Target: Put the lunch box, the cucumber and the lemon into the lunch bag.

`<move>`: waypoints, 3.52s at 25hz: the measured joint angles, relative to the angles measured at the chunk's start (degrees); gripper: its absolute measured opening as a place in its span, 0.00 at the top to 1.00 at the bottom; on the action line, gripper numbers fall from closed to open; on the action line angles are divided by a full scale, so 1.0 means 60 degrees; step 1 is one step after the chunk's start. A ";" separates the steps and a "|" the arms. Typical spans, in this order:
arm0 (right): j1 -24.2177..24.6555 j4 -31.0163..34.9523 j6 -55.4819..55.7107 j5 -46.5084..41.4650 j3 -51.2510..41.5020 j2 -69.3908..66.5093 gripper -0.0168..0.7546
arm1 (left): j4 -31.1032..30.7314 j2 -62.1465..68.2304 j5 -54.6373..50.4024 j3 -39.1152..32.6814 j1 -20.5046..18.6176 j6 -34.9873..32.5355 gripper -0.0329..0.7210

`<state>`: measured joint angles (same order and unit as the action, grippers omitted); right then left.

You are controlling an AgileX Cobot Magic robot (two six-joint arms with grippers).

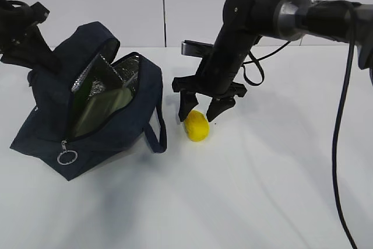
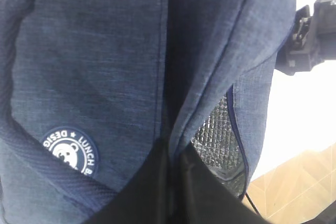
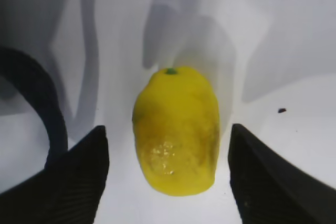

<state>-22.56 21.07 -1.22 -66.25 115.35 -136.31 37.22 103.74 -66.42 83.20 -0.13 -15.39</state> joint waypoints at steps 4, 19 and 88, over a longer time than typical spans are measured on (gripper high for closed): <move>0.0000 -0.0020 0.0000 0.0060 0.0000 -0.0137 0.29 | 0.0000 0.0000 0.0000 0.0000 0.0000 0.0000 0.96; 0.0000 -0.0164 0.0000 0.0124 0.0014 -0.0530 0.29 | 0.0008 0.0000 0.0000 0.0000 0.0000 0.0000 0.96; -0.0663 0.5810 -0.1882 -0.0054 0.1517 -0.0033 0.24 | -0.0786 0.0000 0.0240 0.0016 0.0000 0.0020 0.96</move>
<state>-26.54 55.94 -12.51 -66.57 124.46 -136.50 32.51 103.74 -64.98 83.29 -0.13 -15.27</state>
